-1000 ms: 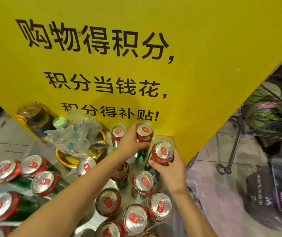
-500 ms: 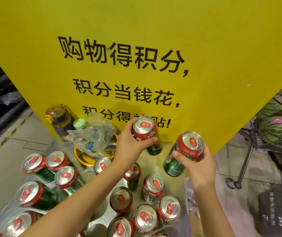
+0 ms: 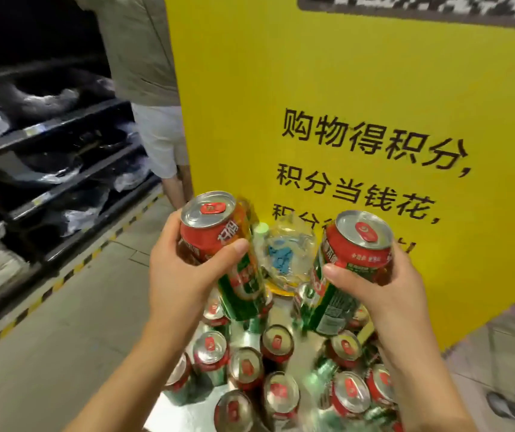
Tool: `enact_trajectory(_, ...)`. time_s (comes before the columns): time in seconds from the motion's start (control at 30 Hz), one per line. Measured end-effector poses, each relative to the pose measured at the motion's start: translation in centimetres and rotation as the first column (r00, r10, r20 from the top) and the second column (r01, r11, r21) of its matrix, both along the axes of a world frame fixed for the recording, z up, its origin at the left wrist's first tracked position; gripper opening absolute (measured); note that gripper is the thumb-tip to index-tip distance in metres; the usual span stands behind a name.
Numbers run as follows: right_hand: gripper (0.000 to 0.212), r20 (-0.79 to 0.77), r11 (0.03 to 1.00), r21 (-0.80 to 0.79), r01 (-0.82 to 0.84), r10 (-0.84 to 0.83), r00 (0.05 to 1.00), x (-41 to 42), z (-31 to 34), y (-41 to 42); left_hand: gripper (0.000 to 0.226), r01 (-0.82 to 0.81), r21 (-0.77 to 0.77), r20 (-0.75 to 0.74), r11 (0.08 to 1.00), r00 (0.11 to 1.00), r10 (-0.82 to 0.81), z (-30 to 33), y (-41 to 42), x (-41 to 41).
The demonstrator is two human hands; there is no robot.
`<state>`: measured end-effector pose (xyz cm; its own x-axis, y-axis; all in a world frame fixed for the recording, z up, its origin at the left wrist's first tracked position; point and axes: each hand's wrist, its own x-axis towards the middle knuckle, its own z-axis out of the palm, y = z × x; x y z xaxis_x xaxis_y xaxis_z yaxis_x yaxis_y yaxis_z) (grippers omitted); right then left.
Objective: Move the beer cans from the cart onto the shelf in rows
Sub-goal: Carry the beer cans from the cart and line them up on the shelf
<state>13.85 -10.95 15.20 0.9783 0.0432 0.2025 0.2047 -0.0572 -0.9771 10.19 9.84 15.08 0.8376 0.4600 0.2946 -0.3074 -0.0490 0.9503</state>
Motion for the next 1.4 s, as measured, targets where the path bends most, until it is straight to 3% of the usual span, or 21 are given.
enact_trajectory(0.2,0.062,-0.042,0.957,-0.011,-0.291,0.290,0.956,-7.5,1.2,15.0,0.051,-0.237,0.029,-0.026,0.971,0.971,0.238,1.1,13.4,-11.9)
enact_trajectory(0.37,0.065,-0.087,0.854,0.000,-0.520,0.518,0.851,-14.9,0.4,28.5,0.056,-0.459,0.034,-0.125,0.888,0.880,0.459,0.6,24.4,-23.2)
enact_trajectory(0.43,0.063,-0.115,0.806,0.014,-0.591,0.589,0.800,-17.9,-0.4,33.6,0.057,-0.562,0.043,-0.186,0.826,0.808,0.559,0.0,28.2,-27.8)
enact_trajectory(0.53,0.058,-0.146,0.719,0.025,-0.695,0.690,0.709,-22.4,-1.6,40.5,0.075,-0.693,0.103,-0.229,0.714,0.682,0.695,-1.2,33.0,-34.3)
enact_trajectory(0.73,0.062,-0.196,0.525,0.040,-0.850,0.839,0.508,-29.6,-2.7,51.2,0.083,-0.848,0.133,-0.260,0.514,0.470,0.843,-3.3,39.4,-44.1)
enact_trajectory(0.97,0.066,-0.255,0.374,0.005,-0.928,0.897,0.360,-31.3,-3.7,61.3,0.063,-0.924,0.113,-0.278,0.364,0.322,0.905,-4.3,46.0,-47.9)
enact_trajectory(1.13,0.080,-0.246,0.348,-0.016,-0.937,0.907,0.341,-29.7,-4.5,69.8,0.085,-0.946,0.113,-0.277,0.303,0.263,0.924,-4.2,53.2,-46.6)
enact_trajectory(1.4,0.081,-0.229,0.295,-0.022,-0.955,0.929,0.292,-25.3,-3.7,83.6,0.065,-0.968,0.095,-0.261,0.231,0.200,0.944,-3.2,65.6,-42.5)
